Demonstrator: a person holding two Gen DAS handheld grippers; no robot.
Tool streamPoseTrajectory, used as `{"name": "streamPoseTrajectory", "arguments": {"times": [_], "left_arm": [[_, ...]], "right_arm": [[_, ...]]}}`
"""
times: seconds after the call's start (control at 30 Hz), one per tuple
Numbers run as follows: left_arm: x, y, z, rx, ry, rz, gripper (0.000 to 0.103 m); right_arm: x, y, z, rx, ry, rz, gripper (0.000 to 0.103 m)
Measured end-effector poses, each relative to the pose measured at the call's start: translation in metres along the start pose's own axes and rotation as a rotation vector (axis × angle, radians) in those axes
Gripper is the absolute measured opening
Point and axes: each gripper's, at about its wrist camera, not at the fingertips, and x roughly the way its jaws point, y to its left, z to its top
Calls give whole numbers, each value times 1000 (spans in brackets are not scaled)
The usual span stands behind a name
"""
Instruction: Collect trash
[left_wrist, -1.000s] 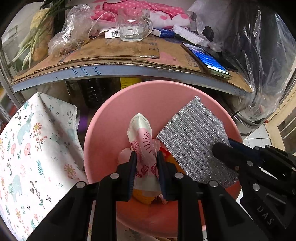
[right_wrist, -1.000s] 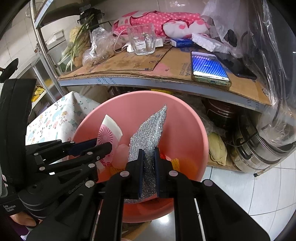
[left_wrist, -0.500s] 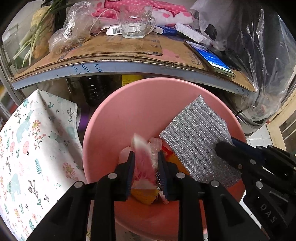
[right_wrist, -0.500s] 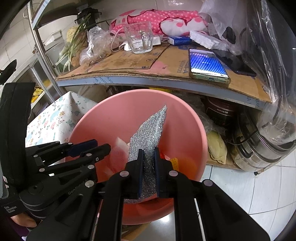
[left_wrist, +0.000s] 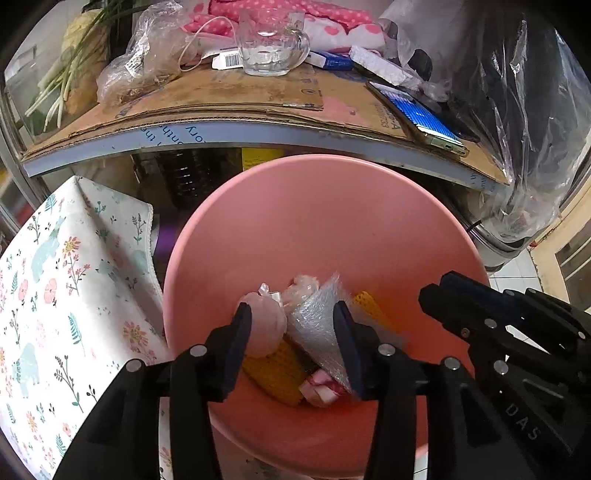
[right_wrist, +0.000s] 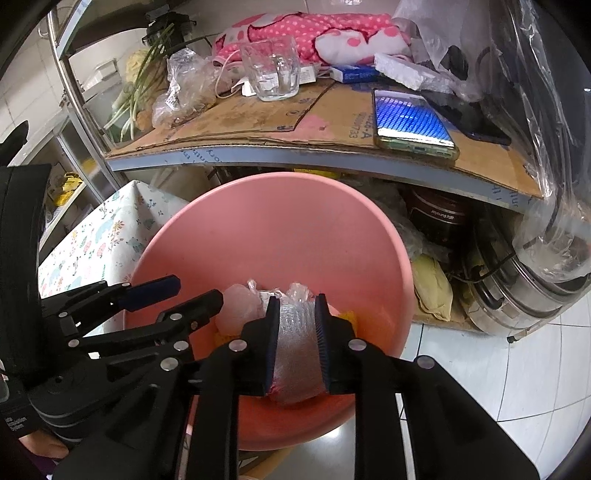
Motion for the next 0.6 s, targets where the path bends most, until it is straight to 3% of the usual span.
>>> {"name": "streamPoseTrajectory", "arguments": {"times": [0.2,0.37,0.6], "left_arm": [[-4,-2,-1,1,-6,-3,47],[-9,-2,-2,-4,-11,-2,47],[-23,-1,-5,-18,-33,-7,47]], "right_arm": [[-2,0,0,1,2,-1,22],[-8,0,-1,-1,-11,3,32],[-20,5,-3,-15,-38,11,33]]}}
